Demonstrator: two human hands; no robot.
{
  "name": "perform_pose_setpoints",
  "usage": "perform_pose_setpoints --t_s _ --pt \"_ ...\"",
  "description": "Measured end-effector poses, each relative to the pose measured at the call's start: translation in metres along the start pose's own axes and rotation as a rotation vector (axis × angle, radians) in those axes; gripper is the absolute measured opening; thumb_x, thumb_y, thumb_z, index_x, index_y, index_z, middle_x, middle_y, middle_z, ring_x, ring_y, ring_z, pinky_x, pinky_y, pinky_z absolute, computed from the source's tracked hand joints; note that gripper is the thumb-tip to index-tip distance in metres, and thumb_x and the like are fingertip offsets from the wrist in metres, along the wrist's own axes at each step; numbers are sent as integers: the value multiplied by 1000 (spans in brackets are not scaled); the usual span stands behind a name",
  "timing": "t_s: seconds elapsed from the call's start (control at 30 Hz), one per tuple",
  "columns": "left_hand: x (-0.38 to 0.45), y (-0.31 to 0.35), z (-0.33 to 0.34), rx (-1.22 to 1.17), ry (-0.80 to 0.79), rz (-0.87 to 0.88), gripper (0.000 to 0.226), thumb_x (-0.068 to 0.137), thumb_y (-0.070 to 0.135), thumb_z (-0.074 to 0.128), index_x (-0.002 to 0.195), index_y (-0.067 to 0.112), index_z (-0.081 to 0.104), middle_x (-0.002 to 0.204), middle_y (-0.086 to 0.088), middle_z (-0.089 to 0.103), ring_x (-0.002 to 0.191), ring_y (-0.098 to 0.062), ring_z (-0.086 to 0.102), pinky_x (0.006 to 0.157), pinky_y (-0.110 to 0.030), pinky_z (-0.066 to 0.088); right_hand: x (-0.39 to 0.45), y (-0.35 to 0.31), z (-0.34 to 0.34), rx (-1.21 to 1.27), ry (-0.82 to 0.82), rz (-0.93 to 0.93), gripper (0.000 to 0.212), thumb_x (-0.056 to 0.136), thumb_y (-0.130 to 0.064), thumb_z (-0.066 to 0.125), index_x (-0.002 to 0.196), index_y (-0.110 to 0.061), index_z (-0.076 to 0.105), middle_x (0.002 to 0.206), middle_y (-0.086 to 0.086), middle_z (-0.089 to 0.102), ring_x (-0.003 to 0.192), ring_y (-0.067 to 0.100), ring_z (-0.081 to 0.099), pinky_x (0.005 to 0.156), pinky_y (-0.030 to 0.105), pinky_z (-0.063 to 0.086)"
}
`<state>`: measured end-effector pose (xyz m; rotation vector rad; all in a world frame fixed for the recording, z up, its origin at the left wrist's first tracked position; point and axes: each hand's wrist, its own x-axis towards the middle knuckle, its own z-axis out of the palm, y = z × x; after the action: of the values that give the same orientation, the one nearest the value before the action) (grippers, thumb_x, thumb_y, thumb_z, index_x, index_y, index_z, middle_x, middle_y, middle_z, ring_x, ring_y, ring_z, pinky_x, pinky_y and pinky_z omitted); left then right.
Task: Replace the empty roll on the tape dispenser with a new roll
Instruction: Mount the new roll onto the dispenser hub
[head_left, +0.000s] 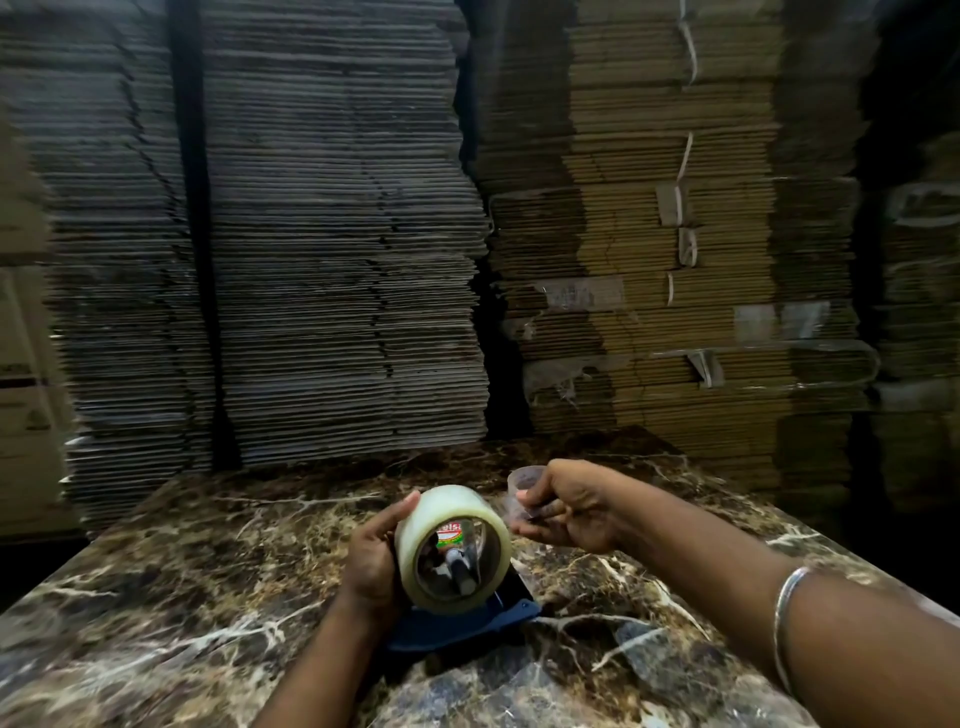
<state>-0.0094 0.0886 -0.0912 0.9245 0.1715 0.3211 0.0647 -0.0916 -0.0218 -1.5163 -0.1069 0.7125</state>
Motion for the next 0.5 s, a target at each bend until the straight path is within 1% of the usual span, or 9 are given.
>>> perform_pose_setpoints --t_s 0.07,0.1,0.13,0.2,0.27,0.33,0.4,0.43,0.5 --pt "0 1 -1 8 -47 -16 31 61 25 70 66 -5 75 65 -23 71 57 -32 69 61 -36 58 2 3 -1 41 -49 21 12 95 2 46 96 1 58 66 14 51 66 23 61 56 33 62" --pt "0 2 -1 7 -67 -27 32 55 26 74 67 -4 75 66 -22 71 57 -32 69 61 -36 59 2 3 -1 68 -73 29 9 95 1 49 95 0 57 65 14 50 66 22 58 53 34 62" --pt "0 2 -1 10 -87 -42 36 50 26 78 69 -4 75 67 -22 72 58 -32 70 62 -36 59 1 4 -2 80 -84 30 6 94 0 53 93 2 58 67 16 55 66 22 58 53 36 62" --pt "0 2 -2 20 -109 -60 49 41 27 88 75 -5 75 71 -24 72 63 -34 70 65 -39 59 0 5 -4 63 -58 21 9 91 3 58 83 3 60 69 18 66 67 22 64 63 31 58" --pt "0 2 -3 34 -119 -71 64 32 30 93 81 -6 75 75 -26 72 66 -36 70 68 -40 58 0 8 -4 38 -27 13 14 89 8 60 75 5 61 64 17 70 61 19 68 62 25 57" --pt "0 1 -4 39 -124 -79 69 32 31 93 86 -8 73 77 -27 71 68 -36 70 70 -40 57 2 9 -4 -3 -18 23 15 88 9 61 73 5 63 59 14 71 52 16 69 56 22 58" --pt "1 1 -5 42 -135 -86 72 35 32 92 91 -8 72 81 -28 71 71 -37 70 74 -41 55 0 6 -5 -17 -8 36 15 87 9 62 73 5 63 59 14 71 54 16 69 57 22 58" --pt "1 0 -5 45 -140 -81 69 39 33 91 91 -8 73 81 -28 71 72 -37 70 75 -41 55 -3 4 -5 -20 -4 37 15 87 8 62 73 5 63 59 14 71 57 17 69 57 22 57" --pt "2 0 -6 29 -130 -61 56 52 33 83 89 -8 73 80 -27 72 71 -37 70 76 -41 54 -8 1 -6 -30 1 28 14 87 7 63 74 4 63 58 14 71 62 18 68 57 21 57"
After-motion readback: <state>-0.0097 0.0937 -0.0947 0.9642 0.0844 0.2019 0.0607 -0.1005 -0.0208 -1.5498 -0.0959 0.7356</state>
